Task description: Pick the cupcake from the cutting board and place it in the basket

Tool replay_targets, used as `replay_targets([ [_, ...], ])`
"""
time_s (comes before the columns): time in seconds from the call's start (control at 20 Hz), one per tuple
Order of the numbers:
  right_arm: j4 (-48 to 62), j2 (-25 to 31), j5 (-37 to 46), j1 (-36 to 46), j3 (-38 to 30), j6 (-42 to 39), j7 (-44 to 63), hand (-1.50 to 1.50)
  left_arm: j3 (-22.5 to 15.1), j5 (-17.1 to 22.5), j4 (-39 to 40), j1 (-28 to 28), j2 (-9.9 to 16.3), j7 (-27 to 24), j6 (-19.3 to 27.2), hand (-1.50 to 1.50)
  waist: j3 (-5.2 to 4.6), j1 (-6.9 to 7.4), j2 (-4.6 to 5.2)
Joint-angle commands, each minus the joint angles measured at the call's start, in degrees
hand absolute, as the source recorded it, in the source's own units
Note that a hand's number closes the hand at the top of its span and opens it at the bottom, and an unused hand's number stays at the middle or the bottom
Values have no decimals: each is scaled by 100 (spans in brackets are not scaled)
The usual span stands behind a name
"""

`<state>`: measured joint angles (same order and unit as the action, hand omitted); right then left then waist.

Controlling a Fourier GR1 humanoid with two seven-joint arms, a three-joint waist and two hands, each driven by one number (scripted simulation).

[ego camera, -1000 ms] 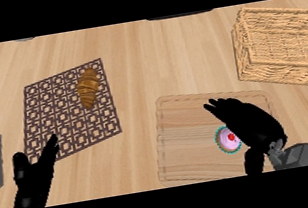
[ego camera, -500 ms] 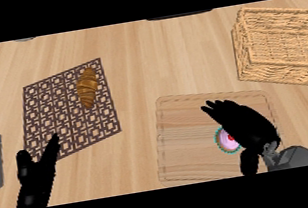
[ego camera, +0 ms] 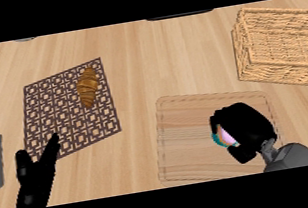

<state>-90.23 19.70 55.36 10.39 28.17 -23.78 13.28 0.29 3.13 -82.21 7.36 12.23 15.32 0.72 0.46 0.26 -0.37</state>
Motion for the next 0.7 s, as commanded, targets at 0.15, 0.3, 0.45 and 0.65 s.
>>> replay_targets([
  [0.15,214,55,575,-210,-21,384,-555,150,201,59,221,-114,52,-38,-306,0,-46,-19,36],
  [0.3,61,27,556,-4,-173,187,-571,150,-59,-185,287,56,-312,-107,-25,0,-47,-16,36],
  [0.45,105,-881,989,-19,2,263,821,150,194,4,171,113,-73,-174,-205,0,-49,-9,31],
  [0.65,864,-1877,1347,217,-476,681,2384,150,-27,-112,102,138,-242,-52,-126,0,-50,33,52],
])
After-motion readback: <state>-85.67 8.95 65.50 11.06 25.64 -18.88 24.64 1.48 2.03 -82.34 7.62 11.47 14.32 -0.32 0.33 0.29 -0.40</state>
